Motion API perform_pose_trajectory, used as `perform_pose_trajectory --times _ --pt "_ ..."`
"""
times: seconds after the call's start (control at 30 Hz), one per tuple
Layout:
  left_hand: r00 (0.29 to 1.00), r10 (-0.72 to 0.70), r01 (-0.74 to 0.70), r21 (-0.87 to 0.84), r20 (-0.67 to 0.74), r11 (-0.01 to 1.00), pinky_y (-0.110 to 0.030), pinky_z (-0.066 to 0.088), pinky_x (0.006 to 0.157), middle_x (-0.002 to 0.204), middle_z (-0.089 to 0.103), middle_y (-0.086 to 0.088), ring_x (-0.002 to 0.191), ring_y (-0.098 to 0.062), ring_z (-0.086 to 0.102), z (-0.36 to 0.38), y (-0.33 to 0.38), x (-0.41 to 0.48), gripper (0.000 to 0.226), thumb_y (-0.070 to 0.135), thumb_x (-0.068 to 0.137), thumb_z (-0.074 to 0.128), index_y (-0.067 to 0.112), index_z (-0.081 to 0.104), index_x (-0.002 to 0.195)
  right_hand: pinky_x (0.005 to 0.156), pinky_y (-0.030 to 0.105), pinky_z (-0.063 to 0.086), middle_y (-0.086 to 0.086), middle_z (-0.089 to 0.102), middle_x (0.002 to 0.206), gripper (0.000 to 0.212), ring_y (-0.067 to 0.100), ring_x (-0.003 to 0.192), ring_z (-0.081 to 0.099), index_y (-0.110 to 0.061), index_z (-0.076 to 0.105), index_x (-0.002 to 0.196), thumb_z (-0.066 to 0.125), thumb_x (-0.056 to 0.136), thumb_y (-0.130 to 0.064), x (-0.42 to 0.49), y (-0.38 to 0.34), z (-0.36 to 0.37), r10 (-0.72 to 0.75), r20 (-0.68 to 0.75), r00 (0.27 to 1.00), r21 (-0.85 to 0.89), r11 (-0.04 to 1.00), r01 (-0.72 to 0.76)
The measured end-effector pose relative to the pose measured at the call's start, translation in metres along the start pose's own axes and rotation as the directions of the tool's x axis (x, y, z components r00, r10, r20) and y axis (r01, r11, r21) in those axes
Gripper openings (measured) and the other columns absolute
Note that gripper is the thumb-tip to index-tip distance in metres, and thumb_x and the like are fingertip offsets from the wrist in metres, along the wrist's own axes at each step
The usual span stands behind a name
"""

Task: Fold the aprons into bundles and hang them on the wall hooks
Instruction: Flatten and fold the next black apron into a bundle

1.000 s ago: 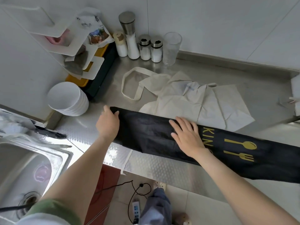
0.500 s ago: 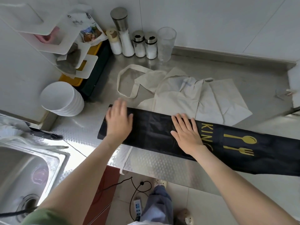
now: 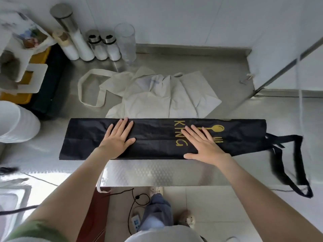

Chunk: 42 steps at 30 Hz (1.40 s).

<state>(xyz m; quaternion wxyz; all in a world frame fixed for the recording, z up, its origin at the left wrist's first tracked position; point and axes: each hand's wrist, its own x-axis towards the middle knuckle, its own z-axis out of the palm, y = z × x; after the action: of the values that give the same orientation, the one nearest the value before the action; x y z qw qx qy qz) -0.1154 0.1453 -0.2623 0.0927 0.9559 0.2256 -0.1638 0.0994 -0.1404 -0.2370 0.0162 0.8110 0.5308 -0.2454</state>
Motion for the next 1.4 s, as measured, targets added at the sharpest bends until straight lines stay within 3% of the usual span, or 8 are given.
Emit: perform_pose_trajectory --times 0.13,0.23,0.5,0.63,0.83,0.97,1.2,1.4 --pt "0.999 -0.047 0.048 -0.069 0.023 0.996 -0.038 -0.007 0.119 0.162 -0.008 -0.001 0.149 -0.017 -0.008 -0.009 0.004 -0.002 0.072 0.045 0.101 0.034 0.021 -0.010 0.152 0.119 0.041 -0.013 -0.018 -0.022 0.156 0.097 0.004 0.142 -0.026 -0.036 -0.015 0.150 0.048 0.084 -0.068 -0.054 0.052 0.004 0.289 0.030 0.957 0.087 0.953 -0.291" --pt "0.974 -0.023 -0.032 -0.239 -0.227 0.971 -0.051 0.013 0.117 0.157 0.016 -0.014 0.142 -0.036 0.019 -0.019 0.026 0.000 0.077 0.030 0.089 0.058 0.010 0.019 0.152 0.119 0.036 -0.011 -0.010 -0.019 0.159 0.099 0.009 0.145 -0.021 -0.030 -0.013 0.152 0.052 0.085 -0.064 -0.074 0.066 0.006 0.335 0.044 0.941 0.138 0.931 -0.338" --pt "0.772 0.602 -0.623 -0.054 -0.201 0.781 -0.045 0.011 0.119 0.159 0.016 -0.006 0.146 -0.022 0.017 -0.027 0.176 0.027 0.095 0.071 0.075 0.050 0.021 0.021 0.152 0.120 0.027 0.007 -0.004 0.007 0.162 0.063 0.010 0.148 0.004 -0.021 0.014 0.154 0.042 0.100 -0.038 -0.057 0.026 0.006 0.185 -0.125 0.975 0.146 0.975 -0.166" --pt "0.796 0.601 -0.604 0.046 0.070 0.795 -0.036 -0.010 0.119 0.161 -0.005 0.003 0.148 -0.014 -0.004 -0.005 0.211 0.033 0.110 0.080 0.067 0.028 0.021 -0.005 0.154 0.115 0.026 0.018 -0.001 0.025 0.157 0.055 0.015 0.145 0.021 -0.018 0.031 0.149 0.048 0.097 -0.013 -0.059 0.018 0.002 0.135 -0.167 0.977 0.221 0.970 -0.096" --pt "0.778 0.627 -0.628 -0.007 -0.038 0.779 -0.031 -0.004 0.119 0.158 0.021 0.000 0.147 -0.018 0.016 -0.002 0.206 0.039 0.084 0.071 0.090 0.004 0.020 0.031 0.151 0.095 0.036 0.032 0.006 0.051 0.125 0.042 0.028 0.117 0.044 -0.012 0.050 0.131 0.051 0.089 -0.007 -0.094 0.085 -0.002 0.494 -0.373 0.786 0.135 0.867 -0.480" --pt "0.887 0.462 -0.444 -0.329 -0.026 0.833 -0.029 0.016 0.117 0.149 0.041 0.004 0.139 -0.018 0.034 -0.025 0.219 0.045 0.068 0.061 0.096 0.017 0.021 0.050 0.139 0.081 0.040 0.034 0.017 0.055 0.103 0.017 0.036 0.102 0.050 -0.001 0.062 0.100 0.061 0.084 -0.007 -0.106 0.122 -0.018 0.635 -0.407 0.656 0.154 0.756 -0.636" --pt "0.953 0.186 0.025 -0.670 0.241 0.742 -0.027 0.035 0.101 0.125 0.060 0.005 0.120 -0.014 0.052 -0.057 0.221 0.050 0.038 0.038 0.102 0.041 0.014 0.060 0.125 0.071 0.038 0.044 0.020 0.058 0.102 0.021 0.039 0.097 0.057 0.000 0.053 0.106 0.049 0.095 -0.017 -0.100 0.153 -0.066 0.872 -0.195 0.449 0.551 0.476 -0.686" --pt "0.931 0.071 0.246 -0.762 0.357 0.599 -0.026 0.032 0.102 0.129 0.057 0.004 0.122 -0.015 0.050 -0.063 0.222 0.056 0.038 0.037 0.101 0.043 0.012 0.058 0.126 0.078 0.030 0.042 0.017 0.054 0.115 0.045 0.027 0.100 0.054 -0.003 0.042 0.130 0.056 0.087 -0.004 -0.085 0.163 -0.101 0.833 -0.370 0.412 0.773 0.521 -0.361"
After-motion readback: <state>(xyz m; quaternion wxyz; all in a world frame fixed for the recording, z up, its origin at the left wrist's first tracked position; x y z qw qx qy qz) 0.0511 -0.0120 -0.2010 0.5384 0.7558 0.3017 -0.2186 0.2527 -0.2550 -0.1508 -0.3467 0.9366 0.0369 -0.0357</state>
